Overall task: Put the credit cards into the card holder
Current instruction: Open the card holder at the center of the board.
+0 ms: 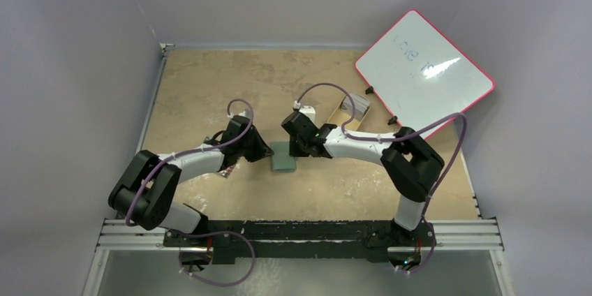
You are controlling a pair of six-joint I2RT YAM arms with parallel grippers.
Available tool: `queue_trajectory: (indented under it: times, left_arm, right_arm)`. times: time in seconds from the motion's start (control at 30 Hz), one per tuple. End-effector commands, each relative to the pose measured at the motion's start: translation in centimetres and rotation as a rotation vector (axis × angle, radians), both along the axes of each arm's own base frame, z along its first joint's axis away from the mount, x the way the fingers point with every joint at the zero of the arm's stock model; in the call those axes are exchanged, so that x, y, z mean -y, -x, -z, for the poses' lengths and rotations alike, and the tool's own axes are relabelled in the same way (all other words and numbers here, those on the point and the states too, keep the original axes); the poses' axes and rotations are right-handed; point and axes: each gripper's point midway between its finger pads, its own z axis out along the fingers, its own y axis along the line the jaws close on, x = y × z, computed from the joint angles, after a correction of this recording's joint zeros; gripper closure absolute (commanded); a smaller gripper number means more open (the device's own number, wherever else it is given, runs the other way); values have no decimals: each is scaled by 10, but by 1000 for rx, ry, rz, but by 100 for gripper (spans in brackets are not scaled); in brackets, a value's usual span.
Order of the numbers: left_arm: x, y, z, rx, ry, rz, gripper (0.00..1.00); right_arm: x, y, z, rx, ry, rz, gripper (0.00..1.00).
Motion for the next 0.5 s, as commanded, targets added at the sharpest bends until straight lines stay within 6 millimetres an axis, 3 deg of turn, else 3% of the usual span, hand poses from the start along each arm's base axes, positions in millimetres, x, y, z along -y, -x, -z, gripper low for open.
queue_trajectory:
  times: [0.0, 0.2, 0.47]
  left_arm:
    - [7, -9, -9, 37, 16, 7, 100]
    - [5, -16, -27, 54, 8, -17, 64]
    - [-3, -24, -64, 107, -39, -22, 55]
  right_arm:
    - [17, -3, -31, 83, 1, 19, 100]
    - [1, 3, -80, 152, -176, -48, 100]
    - [-26, 19, -128, 180, -417, -149, 100]
